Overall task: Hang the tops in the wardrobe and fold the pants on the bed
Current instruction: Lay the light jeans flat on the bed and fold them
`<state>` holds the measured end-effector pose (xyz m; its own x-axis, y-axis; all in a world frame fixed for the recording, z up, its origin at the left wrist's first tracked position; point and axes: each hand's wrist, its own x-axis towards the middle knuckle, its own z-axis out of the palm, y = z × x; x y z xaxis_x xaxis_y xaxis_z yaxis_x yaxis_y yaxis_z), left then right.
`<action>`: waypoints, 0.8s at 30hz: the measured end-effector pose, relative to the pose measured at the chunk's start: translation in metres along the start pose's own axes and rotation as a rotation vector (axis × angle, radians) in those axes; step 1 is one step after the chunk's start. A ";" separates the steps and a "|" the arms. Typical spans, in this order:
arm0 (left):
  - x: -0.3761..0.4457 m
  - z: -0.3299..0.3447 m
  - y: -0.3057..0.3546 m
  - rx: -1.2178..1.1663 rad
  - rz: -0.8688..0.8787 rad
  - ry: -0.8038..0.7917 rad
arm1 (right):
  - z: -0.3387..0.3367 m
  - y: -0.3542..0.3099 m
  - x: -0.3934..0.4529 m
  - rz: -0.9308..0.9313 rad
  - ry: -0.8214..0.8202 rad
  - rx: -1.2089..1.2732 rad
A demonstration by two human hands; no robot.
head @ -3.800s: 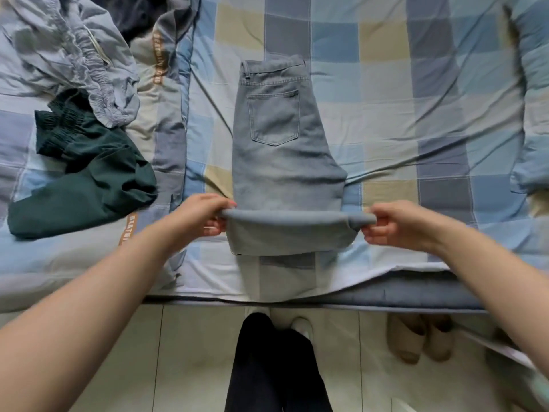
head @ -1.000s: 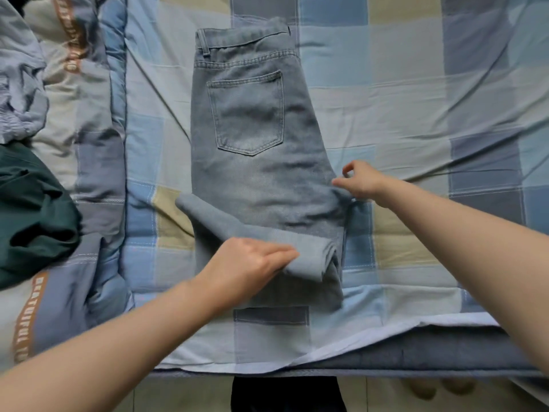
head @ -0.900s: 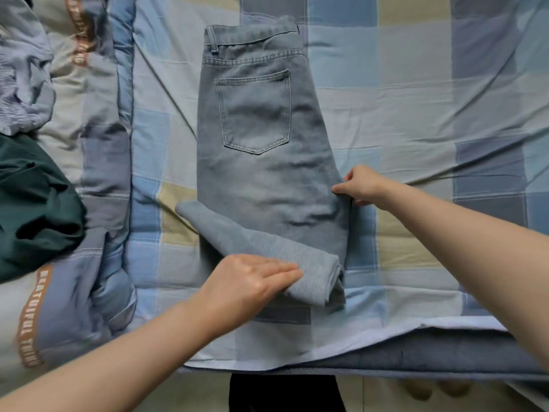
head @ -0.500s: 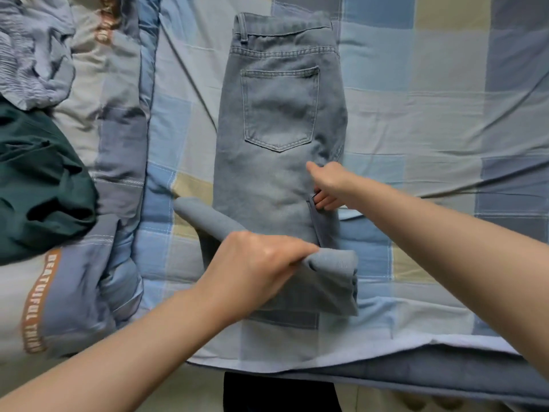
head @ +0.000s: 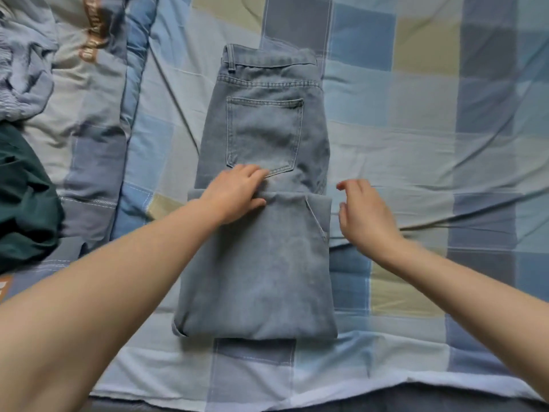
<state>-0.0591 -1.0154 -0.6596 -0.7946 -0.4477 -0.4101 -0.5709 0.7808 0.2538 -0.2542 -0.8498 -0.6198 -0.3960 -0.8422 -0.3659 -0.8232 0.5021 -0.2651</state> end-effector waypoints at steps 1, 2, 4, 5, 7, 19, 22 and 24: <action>-0.008 0.002 -0.017 0.043 0.022 0.067 | -0.003 0.000 -0.011 -0.217 0.112 -0.156; -0.021 0.003 -0.033 0.107 0.073 0.150 | -0.003 0.000 -0.021 -0.429 0.194 -0.265; -0.052 0.003 -0.059 0.260 0.227 0.209 | 0.006 0.008 -0.035 -0.784 0.203 -0.479; -0.068 0.004 -0.072 0.340 0.322 0.195 | 0.014 0.017 -0.036 -0.887 0.158 -0.592; -0.094 0.002 -0.091 0.470 0.503 0.105 | 0.028 0.038 -0.026 -0.979 0.071 -0.772; -0.063 0.048 -0.106 0.590 0.673 0.016 | 0.065 0.037 0.029 -1.050 0.034 -0.875; -0.065 0.048 -0.102 0.545 0.657 0.016 | 0.058 0.033 0.029 -1.062 0.003 -0.828; -0.069 0.048 -0.097 0.509 0.615 -0.013 | 0.052 0.028 0.024 -1.039 -0.041 -0.825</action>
<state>0.0610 -1.0396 -0.6986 -0.9321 0.1310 -0.3377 0.1362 0.9906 0.0083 -0.2656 -0.8461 -0.6823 0.5643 -0.7460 -0.3537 -0.7437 -0.6453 0.1746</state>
